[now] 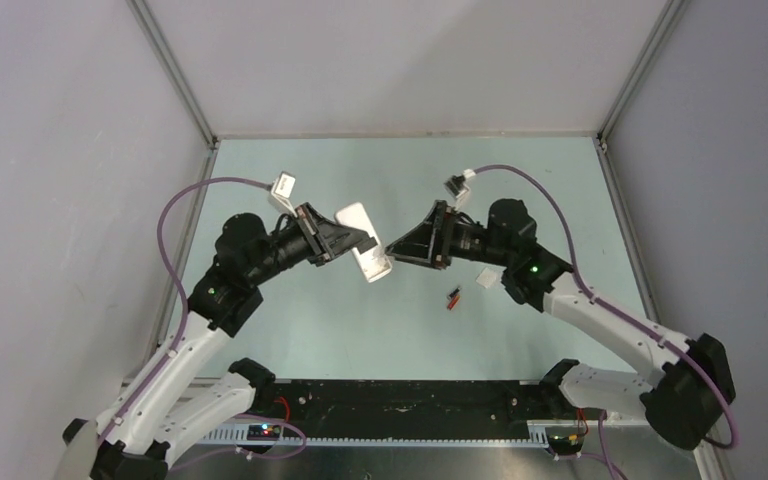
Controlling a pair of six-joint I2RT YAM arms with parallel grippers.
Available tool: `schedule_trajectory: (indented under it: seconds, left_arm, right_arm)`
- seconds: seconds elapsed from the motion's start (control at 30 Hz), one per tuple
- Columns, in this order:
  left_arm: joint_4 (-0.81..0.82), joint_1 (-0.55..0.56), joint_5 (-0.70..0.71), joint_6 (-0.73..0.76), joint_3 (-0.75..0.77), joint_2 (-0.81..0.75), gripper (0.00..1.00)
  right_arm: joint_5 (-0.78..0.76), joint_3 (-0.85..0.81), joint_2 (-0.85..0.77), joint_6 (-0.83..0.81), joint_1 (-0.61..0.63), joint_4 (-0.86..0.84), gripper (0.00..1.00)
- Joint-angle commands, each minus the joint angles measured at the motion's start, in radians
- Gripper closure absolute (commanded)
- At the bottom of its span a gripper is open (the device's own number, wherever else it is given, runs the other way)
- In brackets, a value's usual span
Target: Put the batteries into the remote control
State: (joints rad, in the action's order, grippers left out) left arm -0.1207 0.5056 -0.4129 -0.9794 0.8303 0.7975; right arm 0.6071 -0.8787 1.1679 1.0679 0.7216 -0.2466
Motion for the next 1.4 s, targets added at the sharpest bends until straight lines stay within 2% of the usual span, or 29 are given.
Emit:
schedule_trajectory:
  seconds: [0.0, 0.07, 0.2, 0.23, 0.33, 0.53, 0.67, 0.9, 1.03, 1.17, 1.37]
  left_arm:
    - [-0.073, -0.005, 0.085, 0.143, 0.016, 0.001, 1.0]
    - [-0.087, -0.007, 0.097, 0.161, 0.011, 0.007, 1.0]
    - [-0.099, -0.009, 0.111, 0.186, -0.006, 0.026, 1.0]
    - [-0.102, -0.008, 0.113, 0.189, -0.01, 0.033, 1.0]
    - [-0.103, -0.009, 0.115, 0.201, -0.027, 0.045, 1.0]
    - [-0.113, -0.011, 0.109, 0.216, -0.043, 0.063, 1.0]
    - [-0.116, -0.014, 0.109, 0.227, -0.054, 0.062, 1.0]
    - [-0.117, -0.024, 0.074, 0.243, -0.054, 0.09, 1.0]
    - [-0.116, -0.028, 0.066, 0.25, -0.06, 0.093, 1.0]
    - [-0.117, -0.034, 0.057, 0.254, -0.063, 0.095, 1.0]
    - [-0.116, -0.047, 0.044, 0.26, -0.07, 0.095, 1.0]
  right_arm:
    - [-0.14, 0.044, -0.142, -0.069, -0.072, 0.244, 0.27]
    - [-0.256, 0.05, -0.173, -0.08, -0.101, 0.484, 0.31]
    - [-0.543, 0.05, -0.151, -0.028, -0.097, 0.821, 0.52]
    - [-0.575, 0.05, -0.139, -0.002, -0.086, 0.86, 0.59]
    - [-0.733, 0.05, -0.075, 0.044, -0.026, 0.971, 0.63]
    - [-0.817, 0.04, 0.06, 0.085, -0.006, 1.0, 0.65]
    - [-0.844, 0.029, 0.152, 0.1, 0.008, 1.007, 0.61]
    - [-0.82, 0.006, 0.289, 0.09, 0.016, 0.921, 0.58]
    - [-0.822, -0.023, 0.329, 0.084, 0.016, 0.912, 0.54]
    - [-0.816, -0.042, 0.365, 0.09, 0.015, 0.897, 0.46]
    - [-0.813, -0.065, 0.433, 0.107, 0.015, 0.899, 0.5]
